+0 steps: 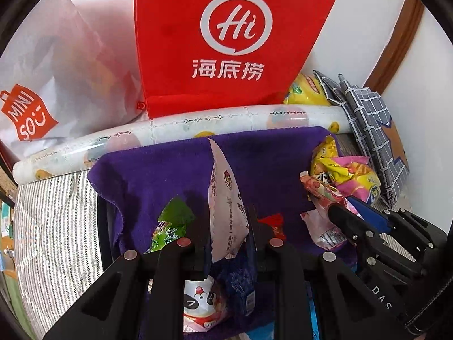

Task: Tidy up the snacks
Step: 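Lower and open the left tool on the towel while the right tool releases the bear packet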

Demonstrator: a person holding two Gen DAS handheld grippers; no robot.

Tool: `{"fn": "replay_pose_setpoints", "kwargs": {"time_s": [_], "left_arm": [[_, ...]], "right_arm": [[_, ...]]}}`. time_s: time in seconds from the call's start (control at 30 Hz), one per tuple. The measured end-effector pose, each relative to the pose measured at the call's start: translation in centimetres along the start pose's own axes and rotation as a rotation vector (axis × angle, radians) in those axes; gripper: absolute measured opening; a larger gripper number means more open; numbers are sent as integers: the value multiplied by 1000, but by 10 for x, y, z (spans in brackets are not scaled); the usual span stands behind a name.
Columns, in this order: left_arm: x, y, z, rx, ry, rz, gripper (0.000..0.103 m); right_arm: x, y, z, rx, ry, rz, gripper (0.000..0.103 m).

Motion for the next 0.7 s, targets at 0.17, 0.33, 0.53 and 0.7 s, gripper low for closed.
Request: {"fn": "replay_pose_setpoints", "kwargs": {"time_s": [0.17, 0.33, 0.53, 0.7], "left_arm": [[-6, 1, 0, 2, 9, 3, 20], [-12, 3, 0, 12, 23, 11, 20], [-18, 2, 1, 9, 39, 15, 20], [-25, 5, 4, 19, 59, 11, 20]], "right_arm": [[-4, 0, -1, -6, 6, 5, 20], [-4, 0, 1, -9, 9, 17, 20], [-5, -2, -1, -24, 8, 28, 22], [-5, -3, 0, -30, 11, 22, 22]]}}
Point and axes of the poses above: each gripper's, at about its wrist camera, not at the fingertips, and x roughly against the way its jaws point, y to its left, z to its underside, the point moved 2 cm from there along -x, roughly the way its jaws point, and after that the axes turned 13 degrees about y, right-handed, at the moved point
